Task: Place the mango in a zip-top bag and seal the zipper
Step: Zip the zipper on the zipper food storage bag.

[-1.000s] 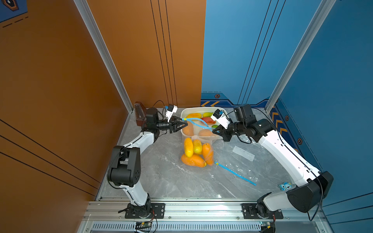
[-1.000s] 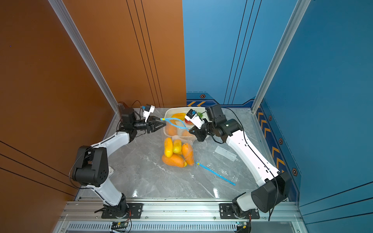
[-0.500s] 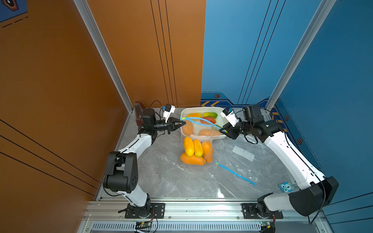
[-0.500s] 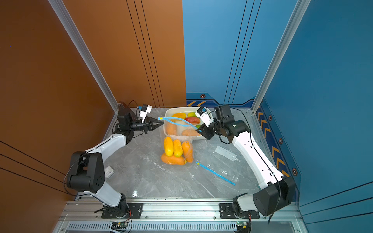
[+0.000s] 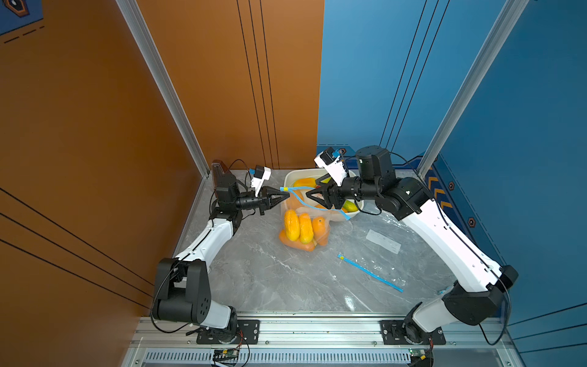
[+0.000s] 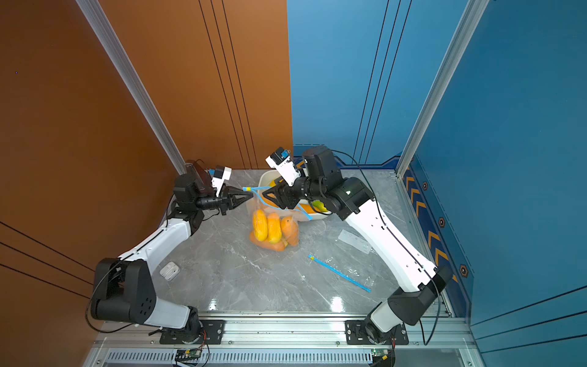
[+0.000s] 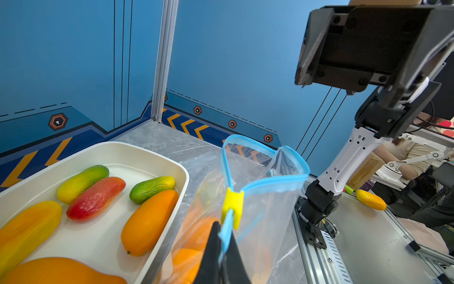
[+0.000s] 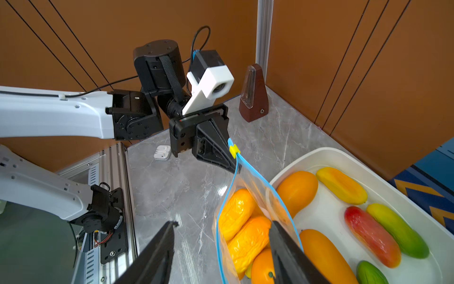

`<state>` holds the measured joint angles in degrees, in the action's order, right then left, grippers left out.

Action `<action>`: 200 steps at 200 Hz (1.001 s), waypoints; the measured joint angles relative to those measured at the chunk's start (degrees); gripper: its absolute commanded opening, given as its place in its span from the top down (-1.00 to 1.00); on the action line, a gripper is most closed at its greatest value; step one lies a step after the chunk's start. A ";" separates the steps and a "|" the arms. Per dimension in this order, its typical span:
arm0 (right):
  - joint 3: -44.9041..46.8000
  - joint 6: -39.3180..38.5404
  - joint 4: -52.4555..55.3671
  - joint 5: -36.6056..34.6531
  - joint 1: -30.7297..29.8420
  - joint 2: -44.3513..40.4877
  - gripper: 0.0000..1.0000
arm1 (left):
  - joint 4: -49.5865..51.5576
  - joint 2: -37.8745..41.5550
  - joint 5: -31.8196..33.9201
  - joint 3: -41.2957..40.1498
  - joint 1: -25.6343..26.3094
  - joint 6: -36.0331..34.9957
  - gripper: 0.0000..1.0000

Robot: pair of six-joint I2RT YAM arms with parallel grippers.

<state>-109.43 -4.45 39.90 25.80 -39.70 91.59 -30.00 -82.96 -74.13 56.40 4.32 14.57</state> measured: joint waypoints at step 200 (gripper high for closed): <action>-27.74 -9.75 13.73 13.66 -1.11 25.79 0.43 | 0.07 3.04 0.13 -2.43 -0.57 -0.20 1.00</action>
<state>-137.16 -14.20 53.63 39.46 -40.82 117.38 -29.93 -79.92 -74.00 53.98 3.75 14.37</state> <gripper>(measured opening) 0.322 0.046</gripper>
